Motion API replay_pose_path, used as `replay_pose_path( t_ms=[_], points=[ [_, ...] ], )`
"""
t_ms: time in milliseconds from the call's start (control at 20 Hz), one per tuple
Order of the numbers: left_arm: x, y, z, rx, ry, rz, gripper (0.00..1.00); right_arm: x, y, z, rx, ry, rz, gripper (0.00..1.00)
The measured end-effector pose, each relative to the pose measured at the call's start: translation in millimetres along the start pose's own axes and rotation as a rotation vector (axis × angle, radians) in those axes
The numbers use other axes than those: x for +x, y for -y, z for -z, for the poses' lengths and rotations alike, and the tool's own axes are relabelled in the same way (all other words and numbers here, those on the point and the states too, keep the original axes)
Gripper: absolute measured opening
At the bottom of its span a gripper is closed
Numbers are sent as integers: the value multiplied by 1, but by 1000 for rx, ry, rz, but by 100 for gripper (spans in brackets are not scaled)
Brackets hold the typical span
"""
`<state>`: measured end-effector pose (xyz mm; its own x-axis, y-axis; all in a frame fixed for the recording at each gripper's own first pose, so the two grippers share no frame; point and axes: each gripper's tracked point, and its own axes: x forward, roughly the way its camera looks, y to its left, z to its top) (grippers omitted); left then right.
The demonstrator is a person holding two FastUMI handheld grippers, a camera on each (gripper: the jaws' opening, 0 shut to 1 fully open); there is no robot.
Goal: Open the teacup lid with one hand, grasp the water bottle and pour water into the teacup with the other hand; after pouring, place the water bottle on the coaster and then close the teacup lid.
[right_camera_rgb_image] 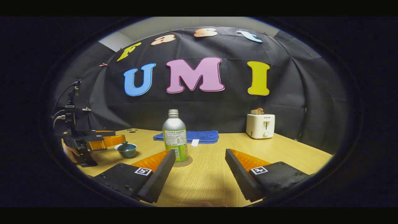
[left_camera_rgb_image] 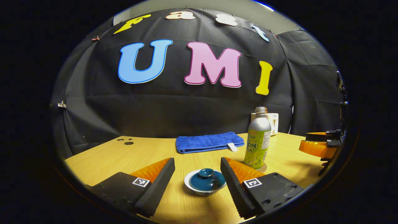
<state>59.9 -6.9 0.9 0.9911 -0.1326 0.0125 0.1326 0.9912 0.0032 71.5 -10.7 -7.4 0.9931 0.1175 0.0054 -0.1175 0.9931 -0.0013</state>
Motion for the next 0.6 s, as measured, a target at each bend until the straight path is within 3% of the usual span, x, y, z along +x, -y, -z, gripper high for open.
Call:
replay_pose_path(
  t_ms=[250, 600],
  points=[
    [-26, 32, 1, -24, -9, 8, 95, 0, 0, 0, 0, 0, 0, 99],
    [-50, 37, 1, -3, -4, -59, 95, -6, -2, 0, 0, 1, 12, 99]
  ],
)
